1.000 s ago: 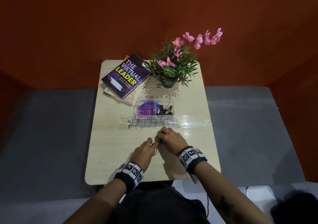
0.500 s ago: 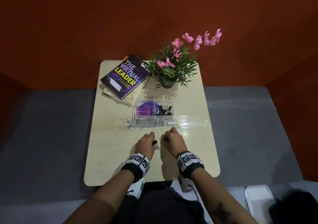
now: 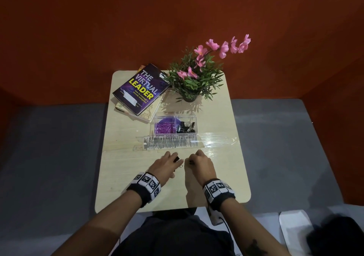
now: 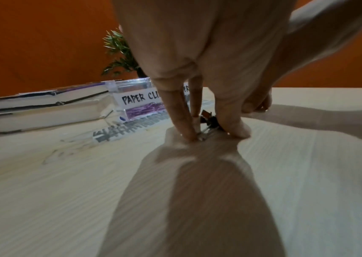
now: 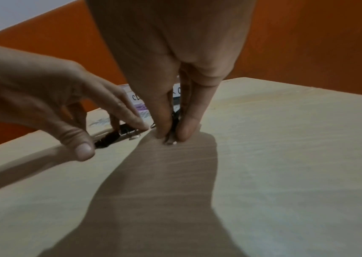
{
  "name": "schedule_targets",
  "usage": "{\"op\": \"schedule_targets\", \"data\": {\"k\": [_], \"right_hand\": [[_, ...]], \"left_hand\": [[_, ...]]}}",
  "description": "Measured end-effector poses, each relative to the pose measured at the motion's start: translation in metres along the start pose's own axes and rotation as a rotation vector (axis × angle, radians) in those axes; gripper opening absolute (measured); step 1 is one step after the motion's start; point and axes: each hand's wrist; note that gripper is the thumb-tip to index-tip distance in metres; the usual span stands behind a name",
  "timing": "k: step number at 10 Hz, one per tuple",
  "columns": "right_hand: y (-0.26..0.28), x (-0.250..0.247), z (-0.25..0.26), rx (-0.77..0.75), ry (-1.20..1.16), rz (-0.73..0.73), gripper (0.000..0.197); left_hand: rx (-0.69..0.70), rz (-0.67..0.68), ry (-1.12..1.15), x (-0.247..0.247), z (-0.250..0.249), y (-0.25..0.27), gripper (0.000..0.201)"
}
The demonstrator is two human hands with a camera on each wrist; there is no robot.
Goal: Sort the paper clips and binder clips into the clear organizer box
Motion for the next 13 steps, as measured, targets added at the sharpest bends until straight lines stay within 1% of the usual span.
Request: {"op": "schedule_targets", "data": {"k": [1, 2, 3, 4, 5, 6, 7, 8, 9, 10, 11, 12, 13], "right_hand": [[-0.005, -0.01, 0.0, 0.058, -0.053, 0.019, 0.003], [-0.018, -0.028, 0.001, 0.143, -0.129, -0.053, 0.009], [-0.041, -0.052, 0.014, 0.129, -0.244, -0.19, 0.009], [-0.072, -0.072, 0.032, 0.066, -0.264, -0.305, 0.01], [-0.091, -0.079, 0.039, 0.048, -0.21, -0.302, 0.029], [-0.088, -0.078, 0.034, 0.073, -0.168, -0.312, 0.039], [-0.056, -0.078, 0.016, 0.069, -0.167, -0.32, 0.028], [-0.001, -0.076, -0.019, 0.059, -0.194, -0.244, 0.019], [0.064, -0.074, -0.058, 0.099, -0.152, -0.073, 0.006], [0.118, -0.062, -0.1, 0.173, -0.075, 0.156, 0.022], [0.16, -0.042, -0.115, 0.296, 0.1, 0.48, 0.014], [0.196, -0.015, -0.124, 0.328, 0.144, 0.633, 0.021], [0.285, 0.009, -0.16, 0.38, 0.183, 0.694, 0.029]], "left_hand": [[-0.044, -0.07, 0.042, 0.003, -0.002, 0.002, 0.026], [-0.169, -0.08, 0.082, -0.001, -0.008, -0.001, 0.017], [-0.272, -0.102, 0.088, -0.008, -0.016, -0.004, 0.025], [-0.338, -0.136, 0.102, -0.01, -0.019, -0.004, 0.032], [-0.361, -0.153, 0.114, -0.01, -0.019, -0.006, 0.032], [-0.348, -0.127, 0.099, -0.013, -0.018, -0.008, 0.024], [-0.353, -0.105, 0.133, -0.02, -0.014, -0.012, 0.016], [-0.448, -0.169, 0.357, -0.032, -0.011, -0.018, 0.021], [-0.463, -0.302, 0.568, -0.059, -0.013, -0.033, 0.017], [-0.431, -0.447, 0.641, -0.087, -0.016, -0.061, 0.013], [-0.417, -0.55, 0.633, -0.101, -0.012, -0.088, 0.018], [-0.437, -0.572, 0.624, -0.094, -0.007, -0.102, 0.021], [-0.483, -0.554, 0.618, -0.079, -0.004, -0.102, 0.019]]}}
Point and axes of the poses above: each hand's wrist, its own y-axis away from the middle knuckle, its own x-axis out of the palm, z = x × y, and after that the axes turned 14 degrees about -z, right-handed
